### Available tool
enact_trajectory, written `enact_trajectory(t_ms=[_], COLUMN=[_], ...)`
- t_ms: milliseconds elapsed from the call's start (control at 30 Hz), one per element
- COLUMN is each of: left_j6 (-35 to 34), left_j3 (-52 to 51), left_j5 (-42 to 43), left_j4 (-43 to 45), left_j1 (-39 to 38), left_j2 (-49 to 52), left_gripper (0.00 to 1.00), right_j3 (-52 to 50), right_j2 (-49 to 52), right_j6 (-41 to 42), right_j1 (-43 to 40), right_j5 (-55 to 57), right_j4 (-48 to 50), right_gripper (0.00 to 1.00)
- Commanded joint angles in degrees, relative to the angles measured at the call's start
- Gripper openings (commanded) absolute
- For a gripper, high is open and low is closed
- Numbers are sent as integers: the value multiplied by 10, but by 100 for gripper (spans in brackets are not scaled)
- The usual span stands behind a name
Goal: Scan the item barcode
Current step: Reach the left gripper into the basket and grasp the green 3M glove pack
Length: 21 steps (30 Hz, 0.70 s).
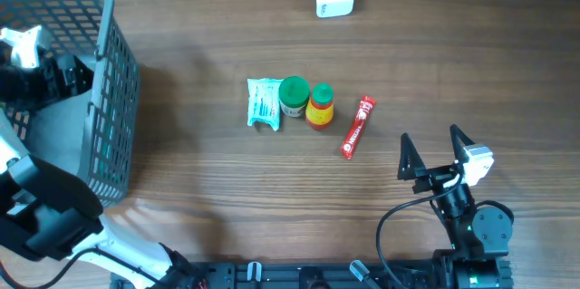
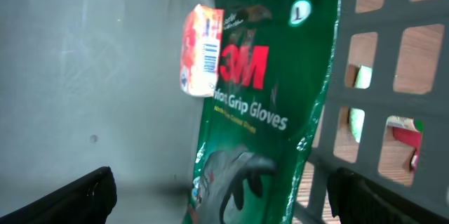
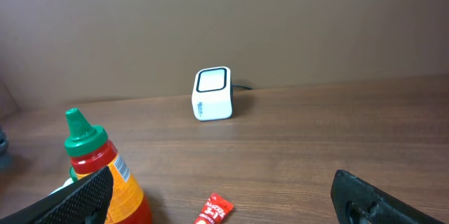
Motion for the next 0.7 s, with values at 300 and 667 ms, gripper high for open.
enact_trajectory(t_ms=[300,667], left_j6=[14,12], left_j3=[-50,-66], left_j5=[9,-17], left_j4=[6,21], left_j1=[-18,-18], left_j2=[5,5], left_gripper=[100,100], right_j3=[0,0], right_j2=[-3,-3], right_j6=[4,4], right_j1=[4,4], right_j5=[7,7], right_j4=[2,2], right_gripper=[100,100])
